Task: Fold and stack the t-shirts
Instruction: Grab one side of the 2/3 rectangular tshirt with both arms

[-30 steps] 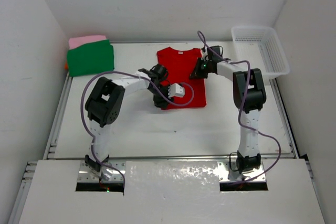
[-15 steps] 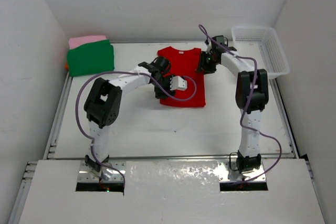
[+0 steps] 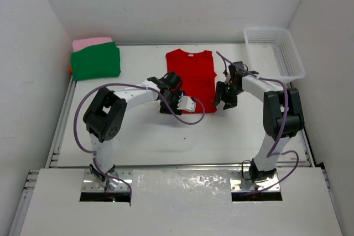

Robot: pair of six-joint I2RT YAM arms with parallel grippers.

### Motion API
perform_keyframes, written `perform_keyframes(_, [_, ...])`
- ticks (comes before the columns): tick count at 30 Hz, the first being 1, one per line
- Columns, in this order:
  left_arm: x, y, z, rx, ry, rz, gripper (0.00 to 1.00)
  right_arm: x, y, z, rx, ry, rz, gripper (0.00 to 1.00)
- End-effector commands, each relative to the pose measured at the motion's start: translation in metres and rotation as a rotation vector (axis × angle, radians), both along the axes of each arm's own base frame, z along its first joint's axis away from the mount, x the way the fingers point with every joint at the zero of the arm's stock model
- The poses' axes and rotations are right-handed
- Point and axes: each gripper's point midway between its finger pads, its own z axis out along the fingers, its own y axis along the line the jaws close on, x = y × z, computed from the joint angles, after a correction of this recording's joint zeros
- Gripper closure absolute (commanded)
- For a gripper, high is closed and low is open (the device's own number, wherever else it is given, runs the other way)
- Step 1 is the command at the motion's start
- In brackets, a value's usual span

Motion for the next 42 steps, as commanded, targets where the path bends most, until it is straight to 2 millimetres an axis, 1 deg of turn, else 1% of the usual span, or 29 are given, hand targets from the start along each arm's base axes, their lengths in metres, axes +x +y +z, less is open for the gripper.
perform_keyframes(1, [0.011, -0.014, 0.000, -0.040, -0.059, -0.032, 0.42, 0.014, 0.017, 0.001, 0.103, -0.056, -0.037, 0.44])
perform_keyframes(4, [0.004, -0.013, -0.010, -0.046, -0.028, -0.030, 0.42, 0.011, 0.024, -0.008, 0.140, -0.038, -0.054, 0.45])
perform_keyframes(7, [-0.009, -0.013, -0.023, -0.057, 0.014, -0.026, 0.42, 0.002, 0.029, -0.019, 0.161, 0.003, -0.058, 0.46])
perform_keyframes(12, [-0.008, -0.015, -0.034, -0.079, 0.006, 0.008, 0.43, -0.001, 0.029, -0.038, 0.161, 0.030, -0.084, 0.46])
perform_keyframes(15, [-0.008, -0.016, -0.039, -0.090, 0.009, 0.027, 0.43, -0.001, 0.033, -0.043, 0.180, 0.041, -0.095, 0.49])
perform_keyframes(17, [-0.010, -0.016, -0.042, -0.093, 0.014, 0.025, 0.43, -0.002, 0.035, -0.045, 0.190, 0.046, -0.101, 0.55])
perform_keyframes(18, [-0.007, -0.018, -0.041, -0.104, 0.005, 0.037, 0.43, -0.002, 0.036, -0.044, 0.198, 0.047, -0.101, 0.68])
perform_keyframes(20, [-0.008, -0.019, -0.044, -0.106, 0.010, 0.047, 0.52, -0.004, 0.036, -0.043, 0.202, 0.048, -0.104, 0.79])
perform_keyframes(21, [-0.008, -0.019, -0.044, -0.109, 0.013, 0.060, 0.60, -0.006, 0.037, -0.043, 0.203, 0.052, -0.103, 0.89])
perform_keyframes(22, [-0.006, -0.018, -0.043, -0.108, 0.009, 0.083, 0.84, -0.005, 0.036, -0.039, 0.203, 0.044, -0.099, 0.94])
perform_keyframes(23, [-0.005, -0.017, -0.043, -0.101, 0.002, 0.088, 0.96, -0.005, 0.036, -0.038, 0.203, 0.040, -0.096, 0.97])
perform_keyframes(24, [-0.003, -0.017, -0.041, -0.102, -0.002, 0.114, 1.00, -0.007, 0.035, -0.037, 0.199, 0.041, -0.091, 1.00])
perform_keyframes(26, [0.000, -0.010, -0.039, -0.082, -0.008, 0.159, 1.00, -0.008, 0.034, -0.032, 0.198, 0.031, -0.080, 1.00])
perform_keyframes(27, [0.002, -0.008, -0.036, -0.080, -0.011, 0.177, 1.00, -0.012, 0.034, -0.031, 0.197, 0.034, -0.076, 1.00])
perform_keyframes(28, [0.003, -0.007, -0.031, -0.078, -0.018, 0.188, 1.00, -0.013, 0.035, -0.025, 0.205, 0.017, -0.064, 1.00])
perform_keyframes(29, [-0.003, -0.002, -0.030, -0.061, 0.001, 0.192, 1.00, -0.015, 0.035, -0.023, 0.208, 0.013, -0.058, 1.00])
perform_keyframes(30, [-0.008, 0.001, -0.029, -0.050, 0.011, 0.192, 1.00, -0.025, 0.034, -0.024, 0.206, 0.030, -0.052, 1.00])
perform_keyframes(31, [-0.011, 0.002, -0.020, -0.059, 0.003, 0.192, 1.00, -0.031, 0.034, -0.023, 0.203, 0.034, -0.038, 1.00])
perform_keyframes(32, [-0.018, 0.007, -0.020, -0.046, 0.013, 0.190, 1.00, -0.035, 0.034, -0.015, 0.202, 0.016, -0.027, 1.00])
perform_keyframes(33, [-0.031, 0.013, -0.023, -0.025, 0.027, 0.181, 1.00, -0.051, 0.034, -0.018, 0.193, 0.045, -0.014, 1.00])
perform_keyframes(34, [-0.035, 0.016, -0.012, -0.028, 0.001, 0.179, 1.00, -0.060, 0.033, -0.017, 0.185, 0.050, 0.006, 1.00])
perform_keyframes(35, [-0.044, 0.021, -0.011, -0.014, 0.005, 0.177, 1.00, -0.067, 0.033, -0.007, 0.178, 0.030, 0.019, 1.00])
perform_keyframes(36, [-0.061, 0.026, -0.016, 0.013, 0.025, 0.162, 1.00, -0.085, 0.035, -0.011, 0.168, 0.056, 0.041, 1.00])
perform_keyframes(37, [-0.069, 0.028, -0.007, 0.008, 0.012, 0.159, 1.00, -0.095, 0.036, -0.009, 0.164, 0.058, 0.056, 1.00])
perform_keyframes(38, [-0.083, 0.034, -0.007, 0.030, 0.043, 0.168, 1.00, -0.104, 0.036, -0.008, 0.152, 0.058, 0.066, 1.00])
perform_keyframes(39, [-0.101, 0.039, -0.011, 0.054, 0.066, 0.160, 1.00, -0.123, 0.037, -0.004, 0.144, 0.062, 0.088, 1.00])
perform_keyframes(40, [-0.109, 0.041, -0.002, 0.046, 0.058, 0.164, 1.00, -0.132, 0.036, -0.002, 0.134, 0.063, 0.091, 1.00])
perform_keyframes(41, [-0.129, 0.050, -0.006, 0.084, 0.094, 0.163, 1.00, -0.150, 0.035, 0.001, 0.112, 0.057, 0.109, 1.00])
perform_keyframes(42, [-0.137, 0.053, 0.004, 0.071, 0.088, 0.159, 1.00, -0.158, 0.035, 0.003, 0.106, 0.060, 0.106, 1.00])
